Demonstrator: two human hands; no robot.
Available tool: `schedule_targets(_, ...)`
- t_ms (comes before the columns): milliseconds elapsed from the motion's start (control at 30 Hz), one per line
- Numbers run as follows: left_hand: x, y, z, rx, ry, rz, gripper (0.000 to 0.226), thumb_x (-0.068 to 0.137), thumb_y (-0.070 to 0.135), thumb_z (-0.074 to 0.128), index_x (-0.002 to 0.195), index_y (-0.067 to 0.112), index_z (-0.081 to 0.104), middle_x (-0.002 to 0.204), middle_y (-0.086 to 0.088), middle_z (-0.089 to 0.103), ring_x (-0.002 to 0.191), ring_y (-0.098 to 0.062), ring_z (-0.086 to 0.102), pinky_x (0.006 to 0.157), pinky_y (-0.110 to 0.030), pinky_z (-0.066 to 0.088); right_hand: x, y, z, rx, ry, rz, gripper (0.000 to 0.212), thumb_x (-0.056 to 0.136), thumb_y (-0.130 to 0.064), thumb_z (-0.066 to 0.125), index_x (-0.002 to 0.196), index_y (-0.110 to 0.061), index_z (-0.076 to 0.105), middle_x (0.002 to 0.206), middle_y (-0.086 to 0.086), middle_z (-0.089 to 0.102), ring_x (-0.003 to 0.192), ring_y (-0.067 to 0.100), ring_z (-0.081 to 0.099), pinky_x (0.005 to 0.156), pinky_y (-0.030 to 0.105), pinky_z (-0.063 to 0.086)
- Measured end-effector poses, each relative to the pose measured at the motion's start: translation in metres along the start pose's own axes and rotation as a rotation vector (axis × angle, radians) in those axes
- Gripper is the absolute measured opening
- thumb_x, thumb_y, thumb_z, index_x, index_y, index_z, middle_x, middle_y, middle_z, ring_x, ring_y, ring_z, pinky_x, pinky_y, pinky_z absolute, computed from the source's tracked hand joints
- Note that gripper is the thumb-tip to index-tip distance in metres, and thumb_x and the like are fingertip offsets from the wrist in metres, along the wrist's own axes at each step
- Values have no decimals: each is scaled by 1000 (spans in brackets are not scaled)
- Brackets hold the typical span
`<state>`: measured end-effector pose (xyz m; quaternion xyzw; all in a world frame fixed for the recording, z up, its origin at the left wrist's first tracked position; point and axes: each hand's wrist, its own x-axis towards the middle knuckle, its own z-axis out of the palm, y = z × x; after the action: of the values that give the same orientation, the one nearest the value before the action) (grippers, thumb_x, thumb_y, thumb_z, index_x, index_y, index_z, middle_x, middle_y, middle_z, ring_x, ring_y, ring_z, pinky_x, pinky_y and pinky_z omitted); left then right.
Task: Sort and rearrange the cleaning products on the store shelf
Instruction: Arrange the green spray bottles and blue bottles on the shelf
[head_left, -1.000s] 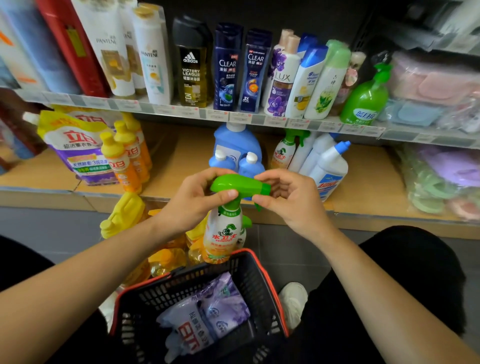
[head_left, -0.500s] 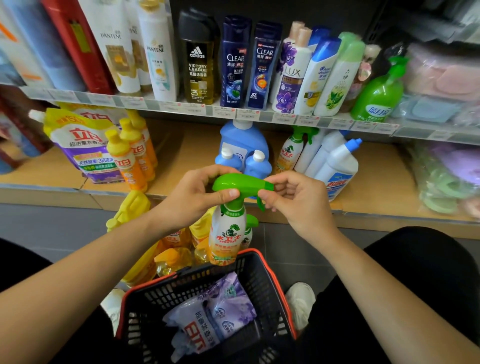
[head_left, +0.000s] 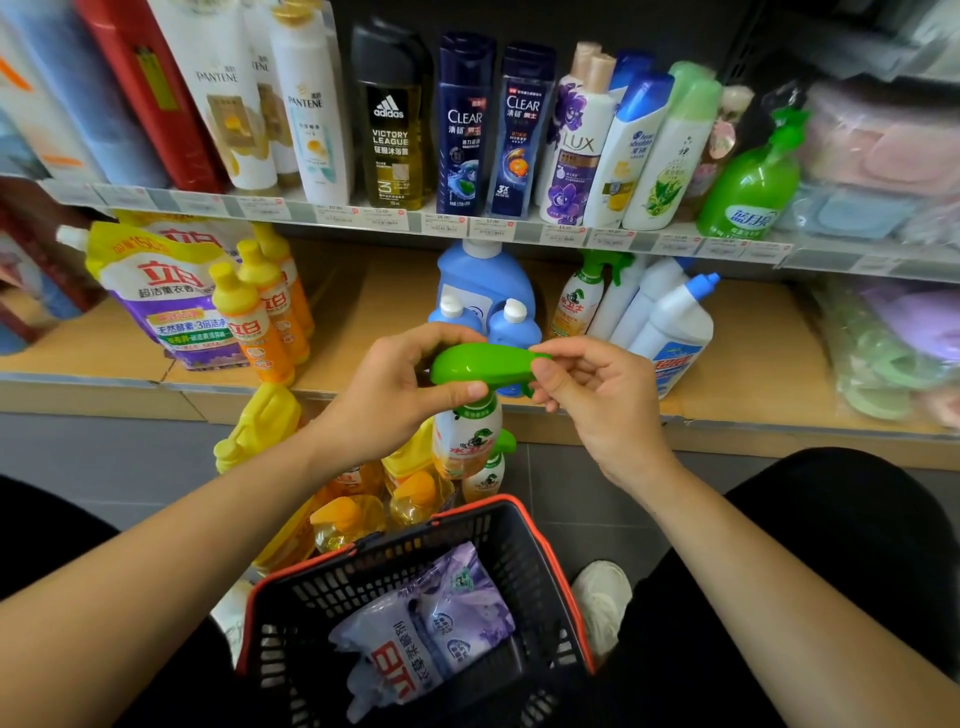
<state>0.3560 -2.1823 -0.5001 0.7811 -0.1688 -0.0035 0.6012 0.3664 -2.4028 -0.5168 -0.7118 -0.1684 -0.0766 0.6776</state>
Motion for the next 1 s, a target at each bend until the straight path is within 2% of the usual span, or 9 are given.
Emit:
schedule_targets(100, 0, 1, 0, -37, 7, 18, 37, 80, 25, 76, 115, 24, 64, 109, -10, 72, 101, -27, 70, 87, -39, 60, 0, 1, -2, -136, 22, -106, 20, 85, -16, 76, 104, -23, 73, 82, -9, 72, 73, 13, 69, 71, 23, 56)
schedule_targets(300, 3, 0, 1, -92, 54, 18, 40, 81, 24, 74, 119, 16, 65, 111, -10, 73, 103, -24, 71, 88, -36, 60, 1, 4, -4, -312, 44, -274, 36, 85, -5, 75, 119, -14, 69, 99, -2, 70, 87, 9, 68, 79, 23, 56)
schedule_targets(400, 4, 0, 0, -140, 124, 12, 42, 81, 22, 74, 120, 9, 65, 109, -9, 72, 100, -19, 71, 85, -30, 59, 4, 7, -4, -164, -24, -85, 62, 84, -12, 78, 135, -36, 52, 113, -5, 72, 98, 14, 70, 81, 24, 58)
schedule_targets(500, 6, 3, -1, -238, 203, 1, 47, 81, 19, 72, 123, 0, 63, 107, -7, 72, 97, -13, 70, 81, -25, 57, 5, 21, -5, -149, -125, 159, 79, 75, -24, 86, 142, -31, 46, 124, -4, 66, 106, 15, 67, 81, 26, 56)
schedule_targets(567, 9, 7, -4, -312, 275, -4, 47, 81, 21, 72, 122, 1, 64, 102, -3, 72, 92, -10, 70, 76, -22, 56, 2, 31, -1, -242, -266, 256, 84, 69, -30, 91, 141, -31, 47, 127, -12, 62, 113, 6, 62, 85, 23, 53)
schedule_targets(633, 11, 10, -8, -410, 330, -30, 41, 81, 25, 71, 118, 8, 66, 100, 0, 74, 94, -13, 71, 78, -26, 58, -4, 40, 11, -264, -358, 269, 80, 66, -31, 93, 133, -38, 51, 124, -16, 64, 113, 2, 62, 88, 22, 53)
schedule_targets(767, 14, 11, -15, -546, 372, -63, 36, 83, 28, 69, 116, 13, 66, 102, 0, 77, 100, -18, 73, 82, -29, 60, -12, 47, 29, -142, -271, 250, 80, 63, -29, 94, 132, -26, 54, 120, -6, 68, 109, 8, 66, 85, 29, 58)
schedule_targets(900, 12, 7, -16, -441, 338, -19, 39, 81, 27, 74, 117, 14, 66, 103, 3, 76, 100, -13, 72, 81, -24, 57, -18, 49, 36, -52, -243, 277, 76, 65, -24, 94, 131, -22, 55, 120, -2, 69, 111, 13, 67, 86, 32, 59)
schedule_targets(1000, 8, -1, -12, -354, 289, -19, 42, 80, 23, 75, 119, 12, 66, 104, 3, 77, 100, -11, 72, 82, -24, 56, -19, 49, 39, -4, -260, 309, 72, 65, -22, 93, 128, -19, 59, 120, 4, 70, 113, 22, 67, 92, 49, 57)
